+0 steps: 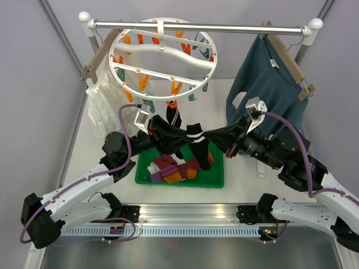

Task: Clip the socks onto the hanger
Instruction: Open the clamp at the hanger.

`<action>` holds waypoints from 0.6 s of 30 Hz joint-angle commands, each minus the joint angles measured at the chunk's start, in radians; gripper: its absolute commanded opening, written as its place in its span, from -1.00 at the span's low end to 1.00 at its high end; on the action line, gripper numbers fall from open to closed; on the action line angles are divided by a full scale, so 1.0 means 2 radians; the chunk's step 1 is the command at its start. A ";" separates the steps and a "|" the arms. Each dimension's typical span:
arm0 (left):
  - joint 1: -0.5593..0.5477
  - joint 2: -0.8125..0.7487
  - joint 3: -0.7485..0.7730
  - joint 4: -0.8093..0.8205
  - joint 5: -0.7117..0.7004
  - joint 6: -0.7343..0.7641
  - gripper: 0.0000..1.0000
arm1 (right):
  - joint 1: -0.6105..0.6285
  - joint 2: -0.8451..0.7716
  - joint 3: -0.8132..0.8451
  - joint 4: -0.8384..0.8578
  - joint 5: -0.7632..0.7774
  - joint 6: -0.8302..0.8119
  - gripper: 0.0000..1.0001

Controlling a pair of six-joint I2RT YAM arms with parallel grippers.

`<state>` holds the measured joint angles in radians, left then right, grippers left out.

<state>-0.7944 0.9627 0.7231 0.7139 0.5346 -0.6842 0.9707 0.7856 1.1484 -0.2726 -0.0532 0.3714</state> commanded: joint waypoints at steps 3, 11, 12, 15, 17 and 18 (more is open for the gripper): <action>-0.005 -0.004 0.015 0.031 0.008 -0.012 -0.44 | -0.001 0.000 0.014 0.025 -0.001 0.005 -0.99; -0.006 -0.015 0.014 0.020 0.013 -0.003 -0.95 | -0.001 0.006 0.007 0.010 0.038 0.001 -0.99; -0.006 -0.017 0.014 0.015 0.014 0.000 -0.95 | -0.001 0.008 0.007 0.006 0.048 -0.004 -0.96; -0.006 -0.038 0.008 -0.022 0.000 0.018 -0.95 | -0.001 0.009 0.008 -0.008 0.103 -0.031 -0.51; -0.006 -0.058 0.002 -0.056 -0.014 0.033 -0.95 | -0.001 0.009 0.009 -0.009 0.135 -0.054 -0.14; -0.006 -0.064 0.002 -0.069 -0.020 0.038 -0.95 | -0.001 0.011 0.009 -0.009 0.142 -0.081 -0.06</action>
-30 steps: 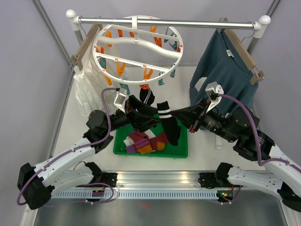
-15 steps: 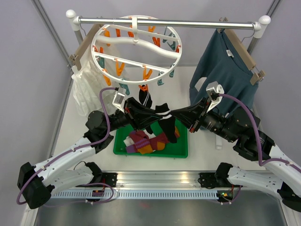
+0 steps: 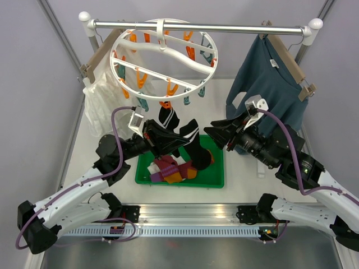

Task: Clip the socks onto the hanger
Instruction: Open the clamp at the hanger.

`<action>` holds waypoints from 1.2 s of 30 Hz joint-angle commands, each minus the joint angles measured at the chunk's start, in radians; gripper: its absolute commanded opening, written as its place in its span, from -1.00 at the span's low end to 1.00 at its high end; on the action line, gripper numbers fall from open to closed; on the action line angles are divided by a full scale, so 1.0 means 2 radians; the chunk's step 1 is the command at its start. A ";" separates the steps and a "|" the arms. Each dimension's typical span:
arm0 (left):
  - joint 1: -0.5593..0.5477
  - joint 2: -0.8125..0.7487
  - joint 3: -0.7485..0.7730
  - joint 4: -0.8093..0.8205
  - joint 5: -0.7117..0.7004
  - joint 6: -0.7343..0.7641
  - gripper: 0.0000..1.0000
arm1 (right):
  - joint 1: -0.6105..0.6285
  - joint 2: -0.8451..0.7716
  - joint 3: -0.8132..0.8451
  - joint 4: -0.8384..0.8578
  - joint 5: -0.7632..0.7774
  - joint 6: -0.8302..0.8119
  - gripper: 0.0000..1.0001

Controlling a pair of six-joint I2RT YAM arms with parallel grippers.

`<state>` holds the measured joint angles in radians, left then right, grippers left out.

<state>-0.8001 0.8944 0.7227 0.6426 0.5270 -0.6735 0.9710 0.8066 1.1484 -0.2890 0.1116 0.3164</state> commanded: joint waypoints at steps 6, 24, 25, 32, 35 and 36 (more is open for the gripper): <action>-0.003 -0.079 0.001 -0.147 -0.080 0.070 -0.95 | -0.001 0.022 0.005 0.045 0.028 -0.127 0.14; -0.003 -0.109 0.024 -0.304 -0.261 0.101 -0.95 | -0.002 0.127 0.042 0.129 -0.090 -0.235 0.30; -0.003 -0.110 0.027 -0.307 -0.274 0.102 -0.95 | -0.001 0.130 0.046 0.132 -0.092 -0.236 0.30; -0.003 -0.111 0.040 -0.333 -0.306 0.110 -0.95 | -0.010 0.153 0.058 0.141 -0.100 -0.252 0.35; -0.003 -0.113 0.044 -0.337 -0.318 0.113 -0.95 | -0.018 0.158 0.060 0.141 -0.109 -0.254 0.36; -0.003 -0.113 0.045 -0.338 -0.321 0.114 -0.95 | -0.020 0.159 0.060 0.140 -0.114 -0.256 0.36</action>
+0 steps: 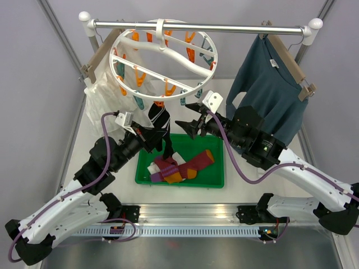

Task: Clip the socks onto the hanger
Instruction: Open the clamp at the hanger.

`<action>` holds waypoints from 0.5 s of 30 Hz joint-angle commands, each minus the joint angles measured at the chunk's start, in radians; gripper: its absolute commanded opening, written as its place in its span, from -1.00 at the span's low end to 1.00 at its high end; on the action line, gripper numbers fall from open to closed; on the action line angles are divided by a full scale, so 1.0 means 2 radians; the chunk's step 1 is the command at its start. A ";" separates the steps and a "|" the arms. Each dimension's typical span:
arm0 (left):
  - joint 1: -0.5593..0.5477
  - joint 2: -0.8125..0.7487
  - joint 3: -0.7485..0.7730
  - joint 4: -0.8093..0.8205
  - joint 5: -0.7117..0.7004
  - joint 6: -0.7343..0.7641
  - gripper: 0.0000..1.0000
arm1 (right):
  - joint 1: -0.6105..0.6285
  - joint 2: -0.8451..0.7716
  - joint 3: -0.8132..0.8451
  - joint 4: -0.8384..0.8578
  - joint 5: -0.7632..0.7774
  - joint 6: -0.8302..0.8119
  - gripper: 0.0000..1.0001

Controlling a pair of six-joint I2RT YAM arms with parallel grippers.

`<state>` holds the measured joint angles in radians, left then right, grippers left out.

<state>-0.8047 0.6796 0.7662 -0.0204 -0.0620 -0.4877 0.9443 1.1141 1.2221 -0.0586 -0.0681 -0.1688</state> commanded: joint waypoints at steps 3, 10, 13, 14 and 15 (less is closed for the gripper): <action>-0.001 -0.005 0.026 -0.010 -0.037 0.026 -0.95 | -0.012 0.007 0.024 0.025 -0.031 -0.021 0.38; -0.001 -0.003 0.035 -0.011 -0.047 0.031 -0.95 | -0.032 0.003 0.016 0.050 -0.064 -0.028 0.38; -0.001 -0.003 0.039 -0.011 -0.049 0.034 -0.95 | -0.038 0.001 0.013 0.060 -0.082 -0.028 0.39; -0.001 -0.003 0.040 -0.013 -0.049 0.034 -0.95 | -0.038 0.003 0.014 0.062 -0.089 -0.028 0.38; -0.001 -0.003 0.041 -0.014 -0.049 0.035 -0.95 | -0.038 0.004 0.014 0.067 -0.094 -0.028 0.38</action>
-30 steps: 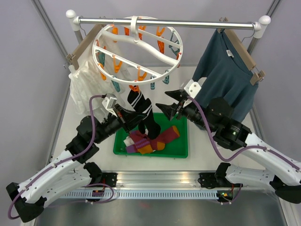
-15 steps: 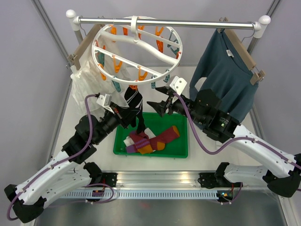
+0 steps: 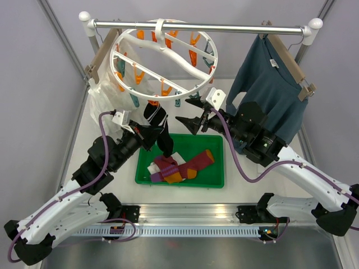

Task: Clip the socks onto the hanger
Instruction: Open the clamp at the hanger.

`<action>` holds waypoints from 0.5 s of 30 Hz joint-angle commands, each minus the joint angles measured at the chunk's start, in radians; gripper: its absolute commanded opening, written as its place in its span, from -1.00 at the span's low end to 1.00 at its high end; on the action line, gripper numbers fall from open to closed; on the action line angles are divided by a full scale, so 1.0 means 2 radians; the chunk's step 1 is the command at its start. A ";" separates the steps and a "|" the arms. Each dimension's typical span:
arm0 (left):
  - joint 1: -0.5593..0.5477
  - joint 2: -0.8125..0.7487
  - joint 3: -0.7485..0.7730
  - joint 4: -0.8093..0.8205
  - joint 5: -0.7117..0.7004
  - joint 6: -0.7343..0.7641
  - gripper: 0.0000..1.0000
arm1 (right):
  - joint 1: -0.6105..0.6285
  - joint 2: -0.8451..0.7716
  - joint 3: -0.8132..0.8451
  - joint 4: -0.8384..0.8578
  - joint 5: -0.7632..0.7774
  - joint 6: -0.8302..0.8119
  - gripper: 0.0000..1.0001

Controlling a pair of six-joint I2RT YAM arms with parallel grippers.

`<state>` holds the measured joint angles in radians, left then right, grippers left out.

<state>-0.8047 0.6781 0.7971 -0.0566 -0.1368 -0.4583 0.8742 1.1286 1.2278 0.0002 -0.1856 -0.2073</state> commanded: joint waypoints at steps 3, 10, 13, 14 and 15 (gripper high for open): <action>-0.001 -0.002 0.029 0.005 -0.006 0.022 -0.95 | -0.004 0.003 0.013 0.050 -0.046 -0.007 0.38; -0.001 -0.002 0.033 -0.002 0.000 0.026 -0.95 | -0.004 0.019 0.010 0.083 -0.062 -0.001 0.37; -0.001 -0.002 0.033 -0.005 0.002 0.028 -0.95 | -0.004 0.024 0.009 0.101 -0.062 0.001 0.37; -0.001 -0.002 0.034 -0.005 0.002 0.030 -0.95 | -0.004 0.024 0.008 0.109 -0.062 0.001 0.36; -0.001 -0.002 0.035 -0.006 0.003 0.030 -0.95 | -0.004 0.025 0.007 0.112 -0.062 0.001 0.36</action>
<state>-0.8047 0.6785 0.8200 -0.0746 -0.1371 -0.4423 0.8684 1.1744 1.2278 0.1261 -0.2733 -0.2062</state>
